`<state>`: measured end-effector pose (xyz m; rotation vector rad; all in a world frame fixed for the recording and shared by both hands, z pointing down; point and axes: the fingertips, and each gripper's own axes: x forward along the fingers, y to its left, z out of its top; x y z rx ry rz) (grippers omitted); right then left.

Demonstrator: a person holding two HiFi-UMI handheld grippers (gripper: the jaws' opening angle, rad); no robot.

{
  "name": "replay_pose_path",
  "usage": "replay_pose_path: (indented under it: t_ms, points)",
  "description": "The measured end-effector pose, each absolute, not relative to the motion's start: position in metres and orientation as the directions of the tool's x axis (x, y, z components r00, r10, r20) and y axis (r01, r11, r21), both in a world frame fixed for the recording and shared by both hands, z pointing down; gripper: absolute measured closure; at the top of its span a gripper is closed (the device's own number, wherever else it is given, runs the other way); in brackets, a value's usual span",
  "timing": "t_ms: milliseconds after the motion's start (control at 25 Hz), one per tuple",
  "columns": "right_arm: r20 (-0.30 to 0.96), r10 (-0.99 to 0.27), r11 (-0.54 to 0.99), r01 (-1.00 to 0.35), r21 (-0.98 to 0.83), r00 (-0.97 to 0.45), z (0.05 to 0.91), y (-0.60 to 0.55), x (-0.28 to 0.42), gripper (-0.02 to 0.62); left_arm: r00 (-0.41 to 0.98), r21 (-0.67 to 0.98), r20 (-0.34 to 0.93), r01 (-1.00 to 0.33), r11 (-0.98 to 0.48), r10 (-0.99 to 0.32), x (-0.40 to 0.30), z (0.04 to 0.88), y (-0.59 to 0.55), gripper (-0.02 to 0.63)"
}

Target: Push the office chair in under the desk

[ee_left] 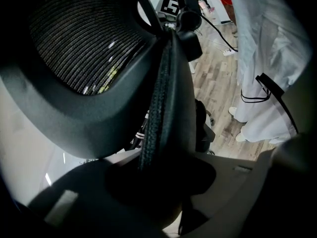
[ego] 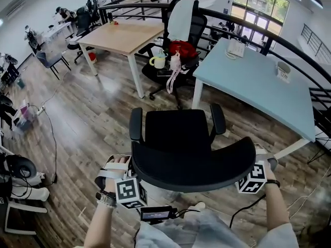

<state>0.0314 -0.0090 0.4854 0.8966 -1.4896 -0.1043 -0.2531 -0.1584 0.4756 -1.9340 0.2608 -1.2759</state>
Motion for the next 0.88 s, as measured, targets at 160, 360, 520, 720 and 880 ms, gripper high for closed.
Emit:
replay_pose_path:
  t_ms: [160, 360, 520, 720, 880]
  points:
    - [0.808, -0.566, 0.664, -0.49, 0.565, 0.165, 0.483, 0.005, 0.054, 0.431, 0.503, -0.701, 0.688, 0.275, -0.658, -0.523, -0.222, 0.475, -0.158, 0.46]
    - [0.808, -0.556, 0.635, -0.527, 0.565, 0.196, 0.484, 0.029, 0.086, 0.433, 0.536, -0.7, 0.688, 0.314, -0.641, -0.489, -0.179, 0.476, -0.151, 0.46]
    - [0.804, -0.555, 0.614, -0.545, 0.57, 0.216, 0.48, 0.046, 0.109, 0.433, 0.562, -0.692, 0.693, 0.342, -0.636, -0.452, -0.146, 0.472, -0.142, 0.459]
    - [0.791, -0.561, 0.58, -0.566, 0.586, 0.243, 0.481, 0.068, 0.139, 0.433, 0.588, -0.701, 0.685, 0.373, -0.608, -0.429, -0.105, 0.471, -0.134, 0.459]
    - [0.781, -0.565, 0.555, -0.578, 0.598, 0.266, 0.48, 0.086, 0.16, 0.431, 0.606, -0.686, 0.694, 0.395, -0.611, -0.388, -0.076, 0.474, -0.118, 0.459]
